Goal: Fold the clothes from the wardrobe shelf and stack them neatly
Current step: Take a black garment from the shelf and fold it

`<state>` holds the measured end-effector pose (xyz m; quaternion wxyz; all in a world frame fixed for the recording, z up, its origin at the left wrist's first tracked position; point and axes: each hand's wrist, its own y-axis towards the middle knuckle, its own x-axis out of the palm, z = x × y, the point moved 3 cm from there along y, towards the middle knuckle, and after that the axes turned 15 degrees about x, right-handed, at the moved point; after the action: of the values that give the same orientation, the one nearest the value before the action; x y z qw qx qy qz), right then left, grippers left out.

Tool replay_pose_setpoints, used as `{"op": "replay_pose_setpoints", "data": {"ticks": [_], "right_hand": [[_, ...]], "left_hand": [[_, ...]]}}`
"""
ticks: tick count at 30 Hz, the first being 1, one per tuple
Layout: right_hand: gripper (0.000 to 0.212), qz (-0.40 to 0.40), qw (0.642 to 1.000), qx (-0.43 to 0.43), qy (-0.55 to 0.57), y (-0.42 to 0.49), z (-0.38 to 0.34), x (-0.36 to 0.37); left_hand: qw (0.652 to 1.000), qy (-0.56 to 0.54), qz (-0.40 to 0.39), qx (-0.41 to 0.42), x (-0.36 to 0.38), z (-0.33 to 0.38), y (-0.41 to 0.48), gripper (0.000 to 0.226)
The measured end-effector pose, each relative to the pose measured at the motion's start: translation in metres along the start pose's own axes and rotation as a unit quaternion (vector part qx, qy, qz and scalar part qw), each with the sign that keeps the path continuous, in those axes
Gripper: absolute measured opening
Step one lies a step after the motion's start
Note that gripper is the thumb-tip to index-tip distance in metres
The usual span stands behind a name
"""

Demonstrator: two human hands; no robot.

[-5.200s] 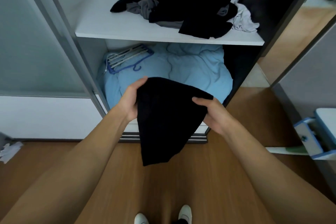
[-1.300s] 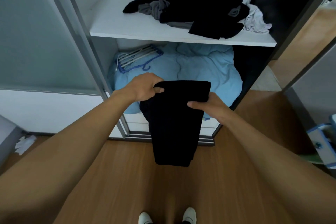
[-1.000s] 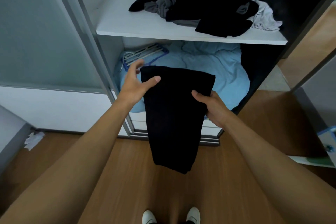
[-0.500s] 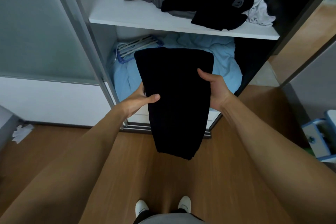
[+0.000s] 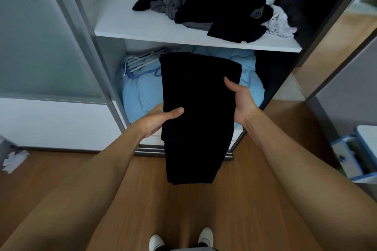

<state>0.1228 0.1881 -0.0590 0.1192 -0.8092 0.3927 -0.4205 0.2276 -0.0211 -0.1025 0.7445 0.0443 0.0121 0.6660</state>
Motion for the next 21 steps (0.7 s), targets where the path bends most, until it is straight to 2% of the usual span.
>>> {"op": "replay_pose_setpoints", "data": {"ticks": [2,6,10,12,14,16,19,21], "right_hand": [[0.035,0.034,0.999,-0.012,-0.014,0.001,-0.003,0.000],[0.039,0.072,0.996,-0.027,-0.055,0.002,-0.014,0.005],[0.039,0.047,0.990,-0.029,-0.126,0.000,-0.006,-0.002],[0.033,0.058,0.980,-0.025,-0.190,0.002,0.018,-0.012],[0.036,0.078,0.971,-0.027,-0.223,0.006,0.041,-0.016],[0.037,0.131,0.970,-0.060,-0.194,0.011,0.047,-0.012],[0.029,0.198,0.964,-0.092,-0.151,0.015,0.042,0.000],[0.029,0.213,0.964,-0.084,-0.132,0.017,0.041,0.004]], "left_hand": [[1.000,-0.008,0.001,-0.011,0.004,0.000,0.001,0.097],[0.997,-0.046,0.061,-0.029,0.007,0.002,0.009,0.067],[0.983,-0.097,0.146,-0.054,0.000,-0.001,0.011,0.075],[0.977,-0.113,0.171,-0.051,-0.006,-0.001,0.009,0.070],[0.973,-0.119,0.187,-0.061,-0.013,-0.001,0.008,0.075],[0.973,-0.109,0.181,-0.089,-0.019,0.000,0.007,0.072],[0.975,-0.119,0.148,-0.113,-0.024,-0.003,0.003,0.047],[0.980,-0.115,0.113,-0.115,-0.029,-0.012,-0.005,0.050]]}}
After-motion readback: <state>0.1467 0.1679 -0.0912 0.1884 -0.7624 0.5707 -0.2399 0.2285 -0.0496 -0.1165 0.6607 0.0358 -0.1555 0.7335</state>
